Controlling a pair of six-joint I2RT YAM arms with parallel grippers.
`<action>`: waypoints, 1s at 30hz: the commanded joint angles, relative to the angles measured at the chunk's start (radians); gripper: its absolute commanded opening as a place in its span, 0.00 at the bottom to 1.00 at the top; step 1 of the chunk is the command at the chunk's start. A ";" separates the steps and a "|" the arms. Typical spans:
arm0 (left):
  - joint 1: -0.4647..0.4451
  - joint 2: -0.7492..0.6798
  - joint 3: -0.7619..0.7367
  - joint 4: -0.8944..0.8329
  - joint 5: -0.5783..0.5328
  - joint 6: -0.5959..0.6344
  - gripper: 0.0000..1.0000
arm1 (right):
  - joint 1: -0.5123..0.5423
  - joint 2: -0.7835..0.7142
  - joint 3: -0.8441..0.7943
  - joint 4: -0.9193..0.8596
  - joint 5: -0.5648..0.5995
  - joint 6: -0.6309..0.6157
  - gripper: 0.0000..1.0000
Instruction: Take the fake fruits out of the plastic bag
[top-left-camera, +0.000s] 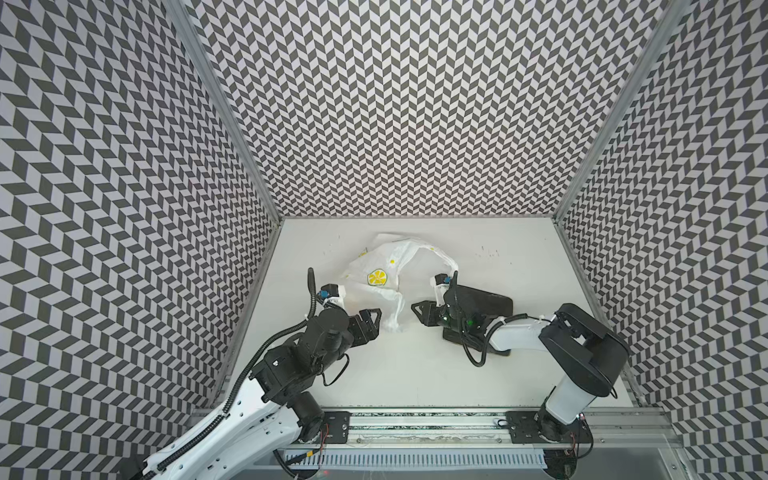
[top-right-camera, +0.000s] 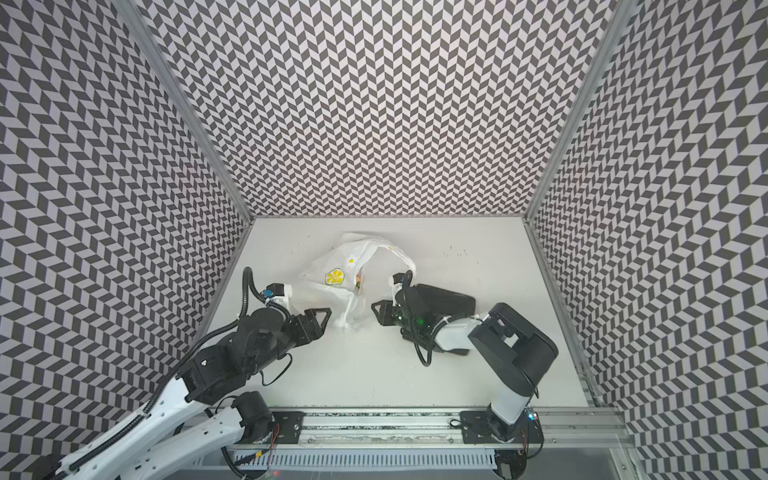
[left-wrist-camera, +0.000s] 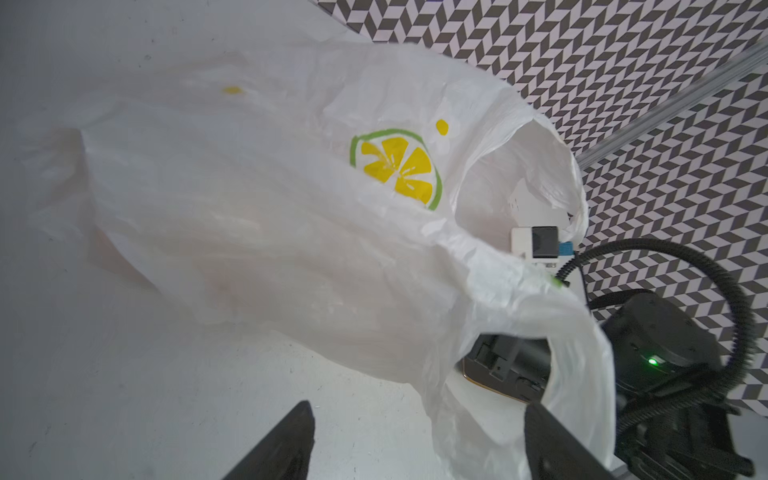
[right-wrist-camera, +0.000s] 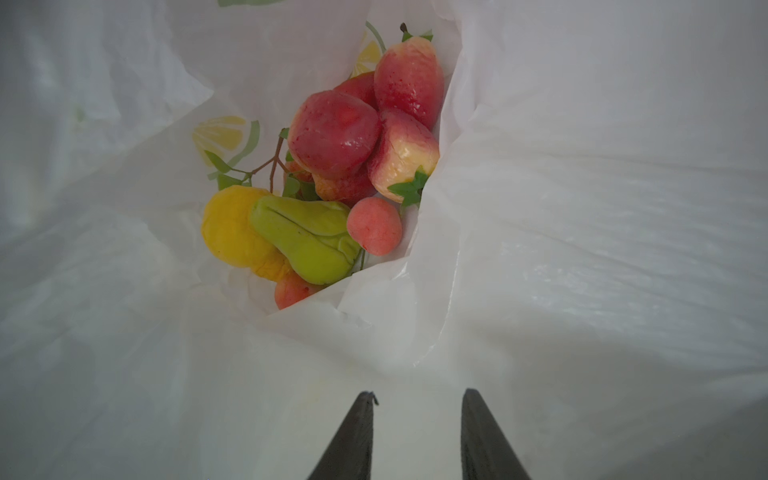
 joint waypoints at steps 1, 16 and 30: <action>0.002 0.065 0.090 -0.098 0.051 0.101 0.82 | -0.006 0.027 0.023 0.075 -0.016 0.019 0.35; -0.007 0.496 0.495 -0.290 -0.205 0.295 0.98 | -0.005 0.017 -0.012 0.111 -0.051 0.035 0.36; -0.091 0.873 0.676 -0.493 -0.422 0.475 1.00 | -0.006 0.040 -0.011 0.130 -0.077 0.045 0.36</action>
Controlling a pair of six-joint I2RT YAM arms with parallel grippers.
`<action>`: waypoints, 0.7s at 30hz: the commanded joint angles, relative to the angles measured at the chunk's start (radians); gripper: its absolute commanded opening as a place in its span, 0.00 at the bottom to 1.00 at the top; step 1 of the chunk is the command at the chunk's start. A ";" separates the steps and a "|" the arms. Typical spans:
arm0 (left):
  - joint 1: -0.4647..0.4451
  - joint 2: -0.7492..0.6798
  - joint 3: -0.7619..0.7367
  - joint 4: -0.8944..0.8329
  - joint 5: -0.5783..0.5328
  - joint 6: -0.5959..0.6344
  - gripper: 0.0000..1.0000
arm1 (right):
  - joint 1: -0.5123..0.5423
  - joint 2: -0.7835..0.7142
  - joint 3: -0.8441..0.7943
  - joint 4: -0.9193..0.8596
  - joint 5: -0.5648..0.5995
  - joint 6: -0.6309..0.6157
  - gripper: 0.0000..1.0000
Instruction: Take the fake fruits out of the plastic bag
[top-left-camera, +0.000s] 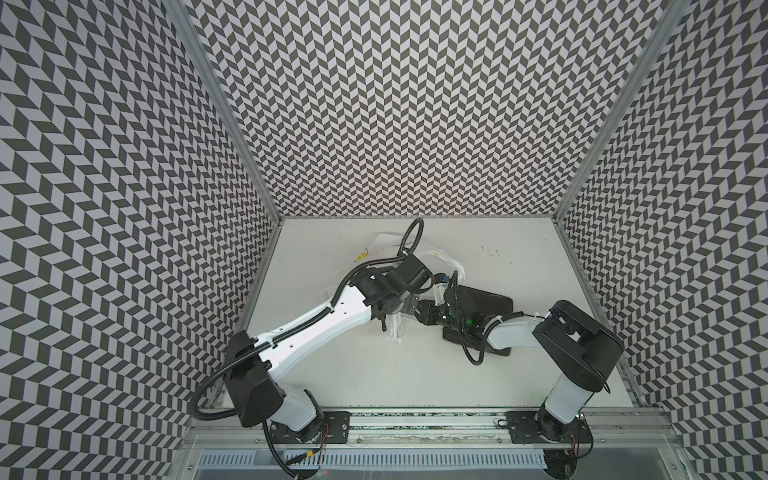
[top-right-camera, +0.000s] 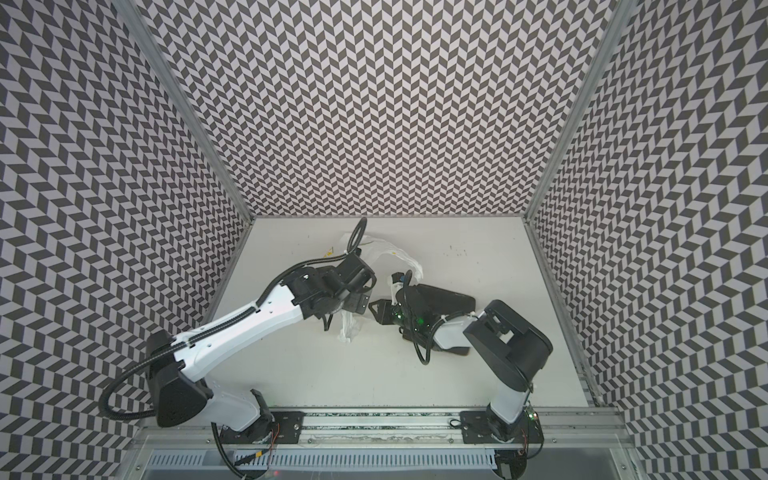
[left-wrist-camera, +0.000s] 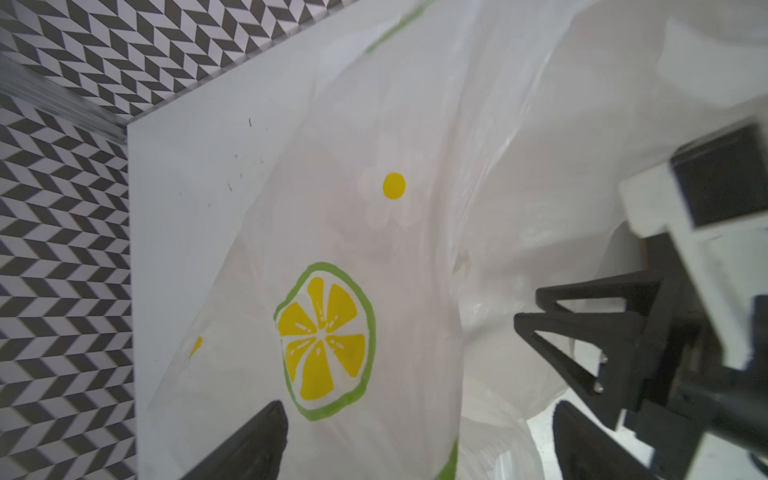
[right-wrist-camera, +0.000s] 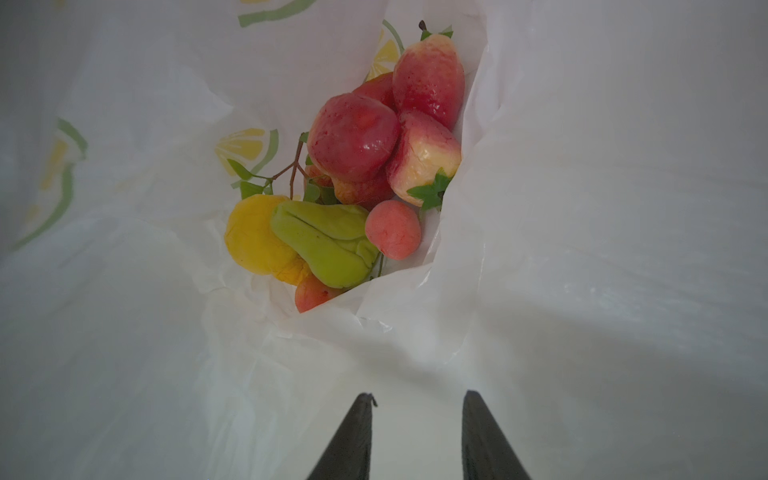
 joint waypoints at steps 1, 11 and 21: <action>-0.009 0.033 0.037 -0.100 -0.127 0.029 1.00 | -0.001 0.016 -0.013 0.067 -0.018 0.016 0.36; -0.005 0.114 0.051 -0.161 -0.305 0.010 0.70 | -0.002 0.008 -0.036 0.083 -0.024 0.021 0.36; -0.001 -0.059 -0.054 0.015 -0.252 -0.072 0.00 | 0.027 0.045 -0.053 0.091 -0.038 0.027 0.36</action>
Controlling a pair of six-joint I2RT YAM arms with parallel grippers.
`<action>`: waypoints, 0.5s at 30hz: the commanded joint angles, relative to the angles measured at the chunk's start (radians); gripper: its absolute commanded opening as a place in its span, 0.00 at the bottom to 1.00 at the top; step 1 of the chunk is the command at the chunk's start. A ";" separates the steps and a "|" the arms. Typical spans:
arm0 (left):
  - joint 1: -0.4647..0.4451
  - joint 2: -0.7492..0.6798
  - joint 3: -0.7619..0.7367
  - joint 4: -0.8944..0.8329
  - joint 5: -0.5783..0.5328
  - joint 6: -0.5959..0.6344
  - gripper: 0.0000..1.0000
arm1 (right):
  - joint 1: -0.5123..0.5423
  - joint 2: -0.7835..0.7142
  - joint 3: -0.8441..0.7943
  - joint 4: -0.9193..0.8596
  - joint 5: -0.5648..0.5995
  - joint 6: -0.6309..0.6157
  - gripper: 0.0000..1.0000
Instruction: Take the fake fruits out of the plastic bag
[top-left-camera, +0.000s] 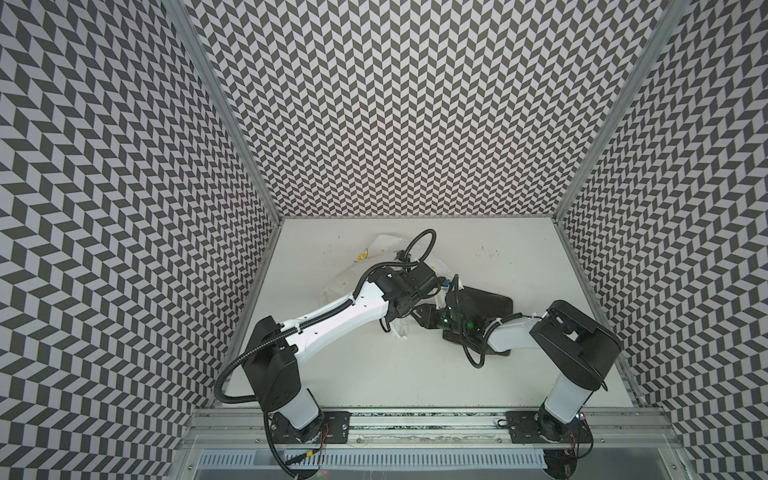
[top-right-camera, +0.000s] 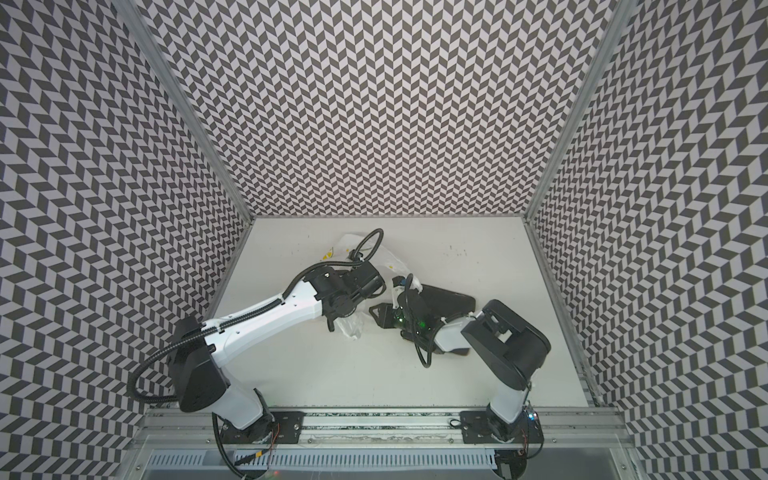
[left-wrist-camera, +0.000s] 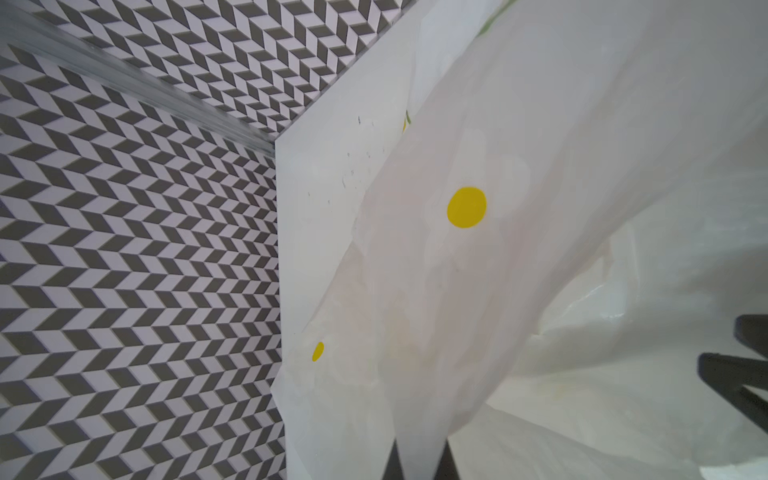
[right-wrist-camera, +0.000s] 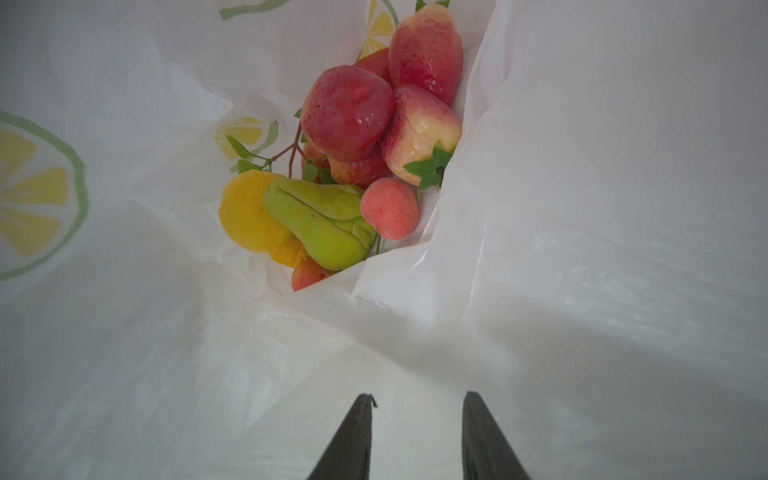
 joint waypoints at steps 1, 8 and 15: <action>0.003 -0.145 -0.076 0.146 0.043 -0.073 0.00 | 0.030 0.031 -0.013 0.045 -0.013 0.017 0.36; 0.017 -0.470 -0.443 0.583 0.316 -0.160 0.00 | 0.056 -0.020 -0.045 -0.005 0.004 -0.018 0.43; 0.017 -0.623 -0.621 0.731 0.411 -0.156 0.00 | 0.058 -0.291 -0.022 -0.188 0.185 -0.150 0.59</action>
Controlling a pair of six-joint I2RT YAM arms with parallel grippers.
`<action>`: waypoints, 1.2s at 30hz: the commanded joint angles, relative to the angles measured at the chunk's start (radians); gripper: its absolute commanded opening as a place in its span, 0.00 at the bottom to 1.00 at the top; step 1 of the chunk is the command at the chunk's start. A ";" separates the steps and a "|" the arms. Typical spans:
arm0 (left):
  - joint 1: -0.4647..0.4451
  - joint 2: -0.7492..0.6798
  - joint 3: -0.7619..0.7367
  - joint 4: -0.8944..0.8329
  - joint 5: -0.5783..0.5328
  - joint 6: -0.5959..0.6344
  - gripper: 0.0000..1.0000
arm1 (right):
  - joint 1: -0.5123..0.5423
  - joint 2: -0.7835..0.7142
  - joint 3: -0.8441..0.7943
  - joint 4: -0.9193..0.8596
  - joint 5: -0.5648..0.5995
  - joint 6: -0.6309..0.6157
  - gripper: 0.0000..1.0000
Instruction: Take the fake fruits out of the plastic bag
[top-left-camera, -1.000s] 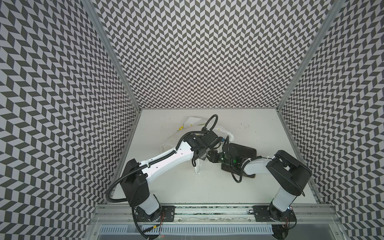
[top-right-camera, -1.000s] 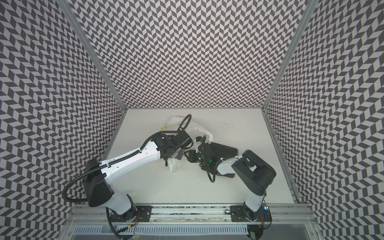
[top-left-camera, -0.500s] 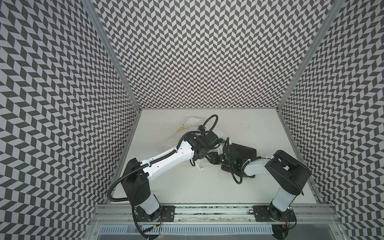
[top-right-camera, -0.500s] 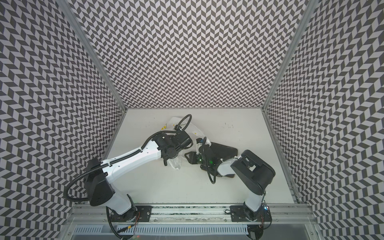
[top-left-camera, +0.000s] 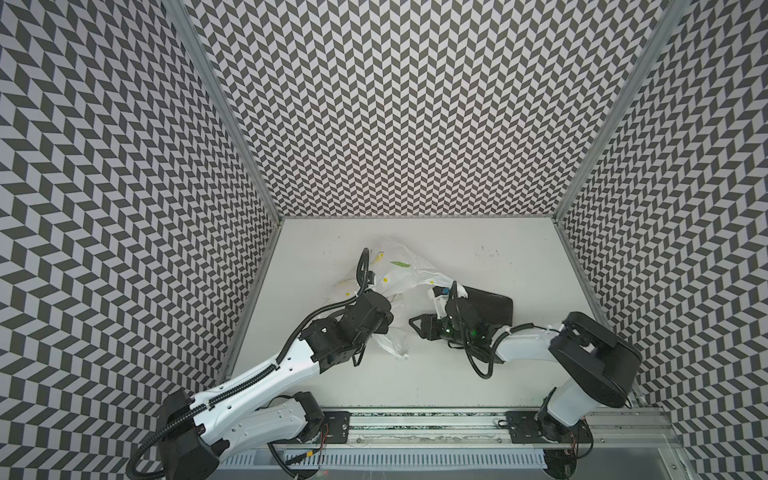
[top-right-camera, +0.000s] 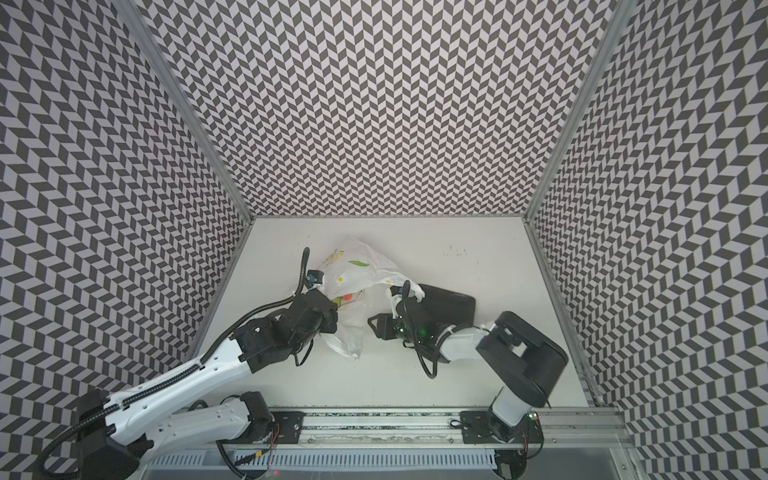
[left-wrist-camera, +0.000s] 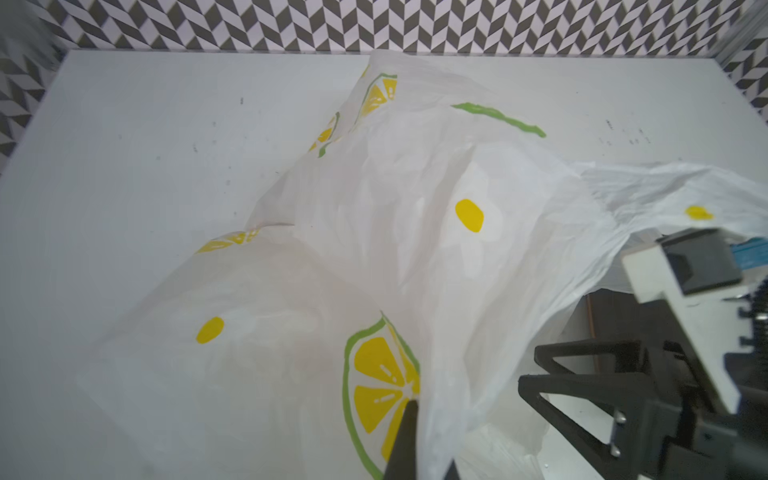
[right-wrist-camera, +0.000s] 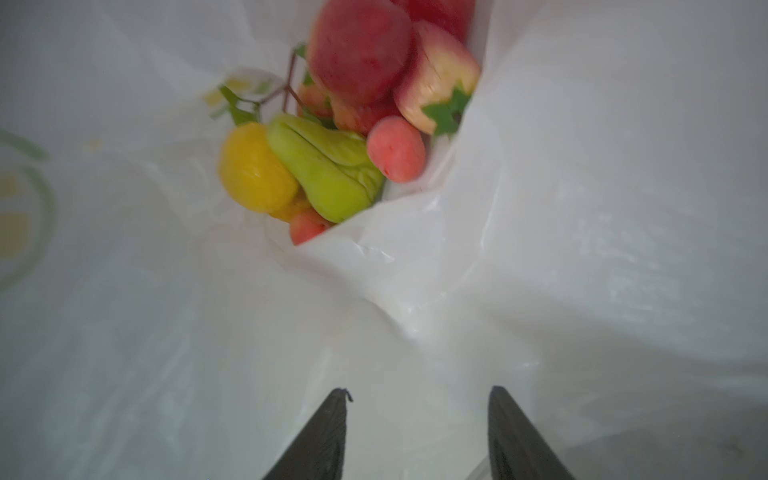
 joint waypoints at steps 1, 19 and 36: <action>0.002 -0.063 -0.054 0.179 0.089 -0.006 0.00 | 0.002 -0.093 0.045 -0.047 0.100 -0.084 0.60; 0.008 -0.249 -0.247 0.316 0.078 -0.124 0.00 | 0.254 0.183 0.131 -0.082 0.031 -0.090 0.35; 0.010 -0.331 -0.338 0.246 0.110 -0.162 0.00 | 0.255 -0.129 0.092 -0.214 0.281 -0.129 0.54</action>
